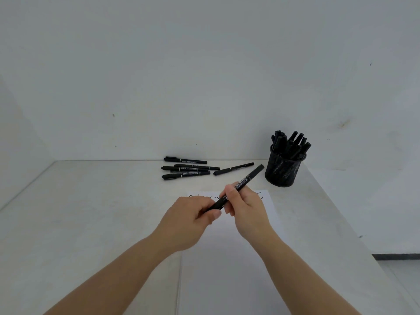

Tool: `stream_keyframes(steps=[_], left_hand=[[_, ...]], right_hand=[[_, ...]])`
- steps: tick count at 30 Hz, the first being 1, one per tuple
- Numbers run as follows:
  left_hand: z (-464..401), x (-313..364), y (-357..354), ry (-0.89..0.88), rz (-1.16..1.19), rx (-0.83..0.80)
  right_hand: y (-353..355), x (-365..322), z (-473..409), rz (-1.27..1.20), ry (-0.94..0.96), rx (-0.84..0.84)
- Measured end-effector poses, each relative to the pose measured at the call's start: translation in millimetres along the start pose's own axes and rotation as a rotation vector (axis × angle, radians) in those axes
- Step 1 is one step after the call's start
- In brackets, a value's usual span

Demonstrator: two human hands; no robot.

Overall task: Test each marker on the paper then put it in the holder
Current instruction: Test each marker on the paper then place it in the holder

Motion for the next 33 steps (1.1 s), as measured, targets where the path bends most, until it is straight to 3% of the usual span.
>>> stream_keyframes(steps=[3, 6, 9, 12, 17, 20, 24, 33], left_hand=[[5, -2, 4, 0.112, 0.298, -0.135], [15, -20, 9, 0.215, 0.466, -0.249], [21, -53, 24, 0.317, 0.458, -0.011], [21, -63, 27, 0.249, 0.284, 0.180], [18, -56, -2, 0.119, 0.126, -0.007], [20, -56, -10, 0.064, -0.077, -0.076], [23, -52, -12, -0.010, -0.124, -0.030], [24, -51, -12, -0.040, -0.104, 0.010]], right_hand=[[-5, -6, 1, -0.019, 0.048, -0.043], [28, 0, -16, -0.221, -0.065, 0.241], [71, 7, -27, -0.142, -0.059, 0.429], [61, 15, -29, 0.063, -0.053, 0.342], [9, 31, -30, 0.053, -0.166, 0.022], [5, 45, -26, 0.053, -0.165, 0.065], [21, 58, -22, 0.160, -0.125, 0.214], [9, 58, -23, 0.227, -0.059, 0.054]])
Point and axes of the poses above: each hand's wrist, its own z-axis away from the middle knuckle, its own y-axis out of the back of the hand, x = y × z, the point moved 4 cm from there along -z, towards the middle knuckle, and after that the axes turned 2 degrees about z, right-handed, at the moved point
